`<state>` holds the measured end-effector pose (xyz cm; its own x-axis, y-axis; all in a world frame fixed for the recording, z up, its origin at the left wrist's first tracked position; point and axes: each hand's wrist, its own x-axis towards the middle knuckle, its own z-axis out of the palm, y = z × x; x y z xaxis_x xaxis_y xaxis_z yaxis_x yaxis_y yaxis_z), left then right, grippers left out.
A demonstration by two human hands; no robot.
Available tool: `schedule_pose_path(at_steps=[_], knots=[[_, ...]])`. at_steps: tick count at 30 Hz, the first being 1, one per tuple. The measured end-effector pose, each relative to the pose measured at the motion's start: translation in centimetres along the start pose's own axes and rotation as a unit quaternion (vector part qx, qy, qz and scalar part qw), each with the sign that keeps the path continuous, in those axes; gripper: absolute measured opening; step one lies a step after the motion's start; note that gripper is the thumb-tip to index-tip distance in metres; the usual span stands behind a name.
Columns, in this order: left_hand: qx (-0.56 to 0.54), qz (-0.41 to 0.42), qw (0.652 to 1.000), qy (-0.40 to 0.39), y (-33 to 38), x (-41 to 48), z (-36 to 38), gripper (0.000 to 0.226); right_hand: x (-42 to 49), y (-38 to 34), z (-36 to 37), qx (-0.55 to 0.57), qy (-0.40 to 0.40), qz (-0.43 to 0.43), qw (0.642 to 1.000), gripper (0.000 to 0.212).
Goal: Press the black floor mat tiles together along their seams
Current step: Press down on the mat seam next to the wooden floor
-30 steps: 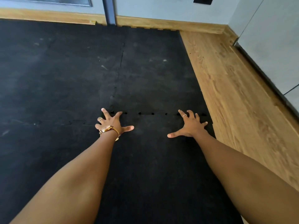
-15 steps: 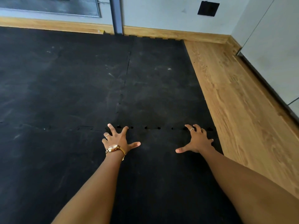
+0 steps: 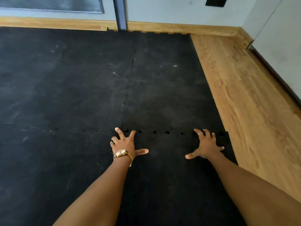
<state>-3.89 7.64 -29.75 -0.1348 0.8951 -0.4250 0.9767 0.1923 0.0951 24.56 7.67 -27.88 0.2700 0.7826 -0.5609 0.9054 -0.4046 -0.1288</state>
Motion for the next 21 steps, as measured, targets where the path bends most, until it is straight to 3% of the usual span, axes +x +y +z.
schedule_pose_path(at_steps=[6, 9, 12, 15, 18, 21], knots=[[0.022, 0.007, 1.000, 0.010, -0.2, 0.5, 0.7, 0.121, 0.5, -0.4, 0.3, -0.019, -0.006, 0.014, 1.000, 0.131], [0.051, 0.017, 0.998, 0.017, -0.2, 0.6, 0.8, 0.133, -0.3, -0.8, 1.0, -0.074, -0.017, -0.024, 0.997, 0.123], [0.053, 0.019, 0.998, -0.013, 0.1, 0.2, 0.1, 0.132, -1.2, -1.2, 1.4, -0.043, -0.044, -0.054, 0.997, 0.110], [0.139, 0.019, 0.990, -0.014, 1.5, -0.4, -0.8, 0.120, -1.7, -1.5, 1.4, -0.043, -0.032, -0.036, 0.998, 0.115], [0.207, 0.164, 0.963, 0.050, 5.5, -1.2, -1.2, 0.094, -1.7, -1.3, 1.1, -0.007, 0.011, 0.038, 0.999, 0.135], [0.200, 0.303, 0.931, -0.044, 11.3, -2.1, -0.2, 0.103, -1.1, 0.5, 0.8, 0.020, 0.017, 0.092, 0.995, 0.155]])
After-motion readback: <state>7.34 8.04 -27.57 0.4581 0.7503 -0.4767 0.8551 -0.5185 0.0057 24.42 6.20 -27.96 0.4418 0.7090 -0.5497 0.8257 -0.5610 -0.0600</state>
